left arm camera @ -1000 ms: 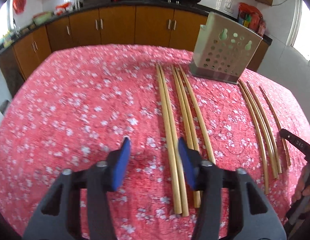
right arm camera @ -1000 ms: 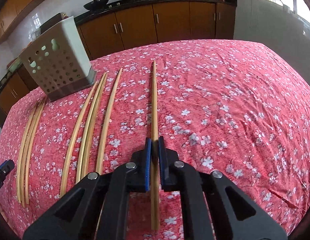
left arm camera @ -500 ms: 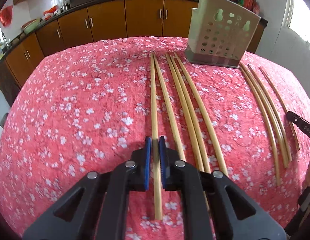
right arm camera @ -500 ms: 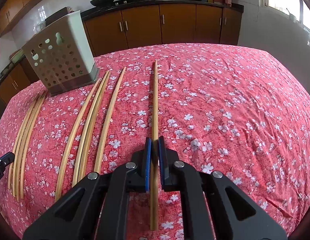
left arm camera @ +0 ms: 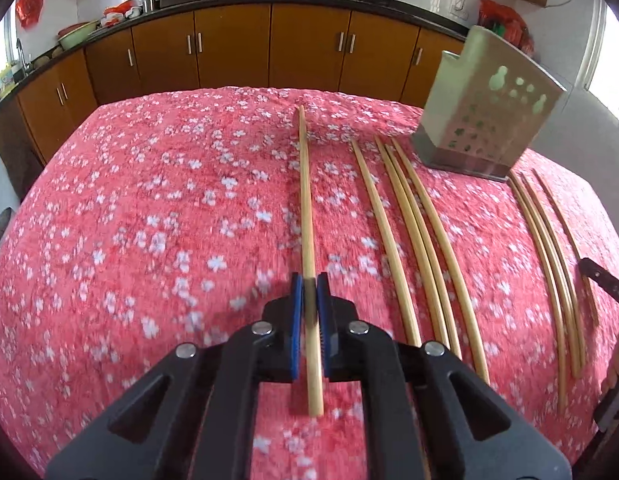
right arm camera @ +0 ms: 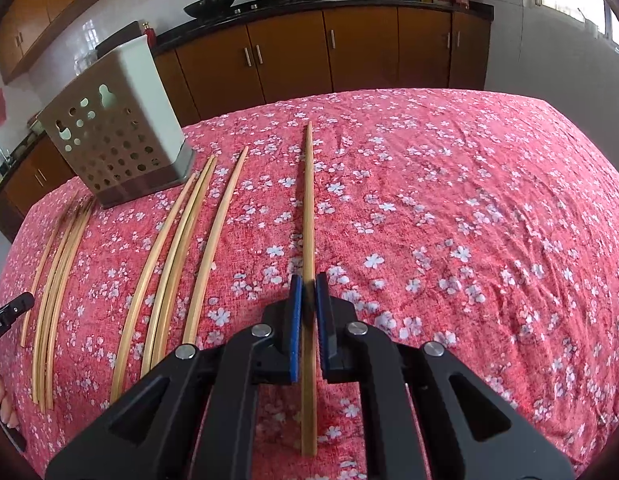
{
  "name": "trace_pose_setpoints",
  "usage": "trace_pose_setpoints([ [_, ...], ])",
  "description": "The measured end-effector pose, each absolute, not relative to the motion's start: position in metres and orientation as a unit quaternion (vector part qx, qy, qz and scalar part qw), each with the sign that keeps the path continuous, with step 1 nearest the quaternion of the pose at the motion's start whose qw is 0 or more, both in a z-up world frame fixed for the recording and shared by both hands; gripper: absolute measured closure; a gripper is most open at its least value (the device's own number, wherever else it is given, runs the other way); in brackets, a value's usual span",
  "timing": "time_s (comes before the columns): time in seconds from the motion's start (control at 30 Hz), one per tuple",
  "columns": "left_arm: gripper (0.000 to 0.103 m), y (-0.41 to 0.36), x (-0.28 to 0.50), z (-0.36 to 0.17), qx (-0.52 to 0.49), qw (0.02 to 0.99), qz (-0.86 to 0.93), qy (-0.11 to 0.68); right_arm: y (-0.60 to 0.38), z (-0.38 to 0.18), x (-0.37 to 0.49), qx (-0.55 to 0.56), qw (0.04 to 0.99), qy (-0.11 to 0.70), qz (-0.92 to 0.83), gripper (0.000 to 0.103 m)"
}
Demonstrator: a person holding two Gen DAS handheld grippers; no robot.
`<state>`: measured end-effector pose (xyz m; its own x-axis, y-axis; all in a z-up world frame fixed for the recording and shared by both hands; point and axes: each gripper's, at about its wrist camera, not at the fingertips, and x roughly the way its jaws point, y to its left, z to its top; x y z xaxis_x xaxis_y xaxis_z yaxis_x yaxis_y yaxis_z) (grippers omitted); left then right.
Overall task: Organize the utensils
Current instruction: 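Lift the held chopsticks with both tools and carry them above the utensil holder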
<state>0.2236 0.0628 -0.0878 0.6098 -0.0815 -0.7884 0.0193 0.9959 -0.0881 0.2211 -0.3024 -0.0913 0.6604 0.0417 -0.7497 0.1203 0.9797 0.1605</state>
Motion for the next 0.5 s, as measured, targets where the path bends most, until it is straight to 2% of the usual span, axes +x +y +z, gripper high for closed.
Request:
trace_pose_setpoints([
  [0.43,0.095,0.058,0.199,-0.086,-0.013,0.899,-0.025,0.438,-0.304,-0.088,0.192,0.103,0.904,0.415,-0.016,0.095],
  [0.5,0.095,0.06,0.198,-0.081,-0.02,0.899,-0.025,0.438,-0.308,-0.076,0.184,0.107,0.913,0.394,-0.016,0.095],
])
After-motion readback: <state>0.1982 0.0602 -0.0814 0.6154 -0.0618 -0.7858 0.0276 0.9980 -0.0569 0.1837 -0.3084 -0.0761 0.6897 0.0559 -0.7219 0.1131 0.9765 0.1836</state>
